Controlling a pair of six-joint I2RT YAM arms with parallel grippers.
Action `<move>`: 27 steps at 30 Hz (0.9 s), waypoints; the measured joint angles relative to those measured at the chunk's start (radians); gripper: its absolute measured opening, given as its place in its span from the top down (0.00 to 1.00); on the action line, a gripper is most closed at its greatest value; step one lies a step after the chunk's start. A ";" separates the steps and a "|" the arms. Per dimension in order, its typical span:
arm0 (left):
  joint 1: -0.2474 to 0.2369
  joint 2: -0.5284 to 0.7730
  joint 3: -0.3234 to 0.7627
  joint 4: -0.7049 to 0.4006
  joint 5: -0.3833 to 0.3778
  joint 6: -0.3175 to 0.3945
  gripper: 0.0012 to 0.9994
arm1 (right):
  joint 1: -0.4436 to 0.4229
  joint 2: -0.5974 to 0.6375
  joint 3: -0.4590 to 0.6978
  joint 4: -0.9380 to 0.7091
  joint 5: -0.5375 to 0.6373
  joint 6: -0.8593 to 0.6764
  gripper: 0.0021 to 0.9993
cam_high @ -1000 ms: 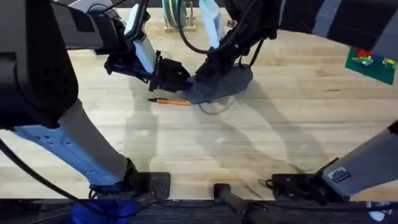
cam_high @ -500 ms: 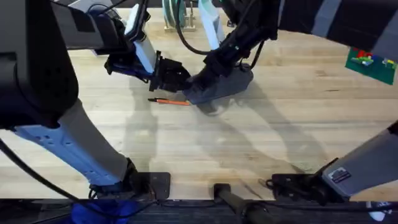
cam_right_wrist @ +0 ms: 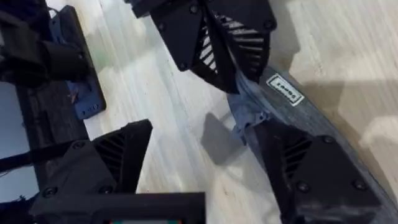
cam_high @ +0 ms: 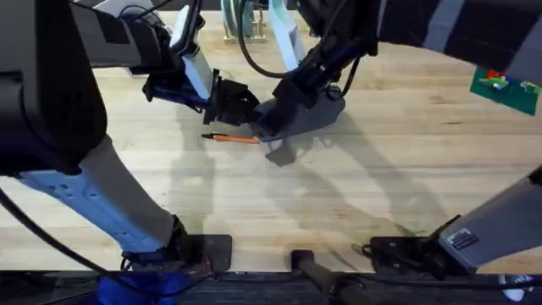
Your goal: Unzip the bag, pick up the pens from the table one at a time and place them inside, then zip the bag closed.
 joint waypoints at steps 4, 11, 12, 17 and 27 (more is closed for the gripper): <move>0.000 0.000 0.000 0.000 0.000 0.000 0.96 | 0.000 -0.020 0.000 -0.008 0.001 0.001 0.00; 0.000 0.000 0.000 0.000 0.000 0.000 0.96 | 0.000 -0.092 0.000 -0.021 0.038 0.018 0.00; 0.000 0.000 0.000 0.000 0.000 0.000 0.96 | 0.000 -0.103 0.000 -0.023 0.045 0.022 0.00; 0.000 0.000 0.000 0.000 0.000 0.000 0.96 | 0.000 -0.149 0.000 -0.032 0.066 0.026 0.00; 0.000 0.000 0.000 0.000 0.007 0.000 0.56 | 0.000 -0.239 0.000 -0.109 0.125 0.058 0.00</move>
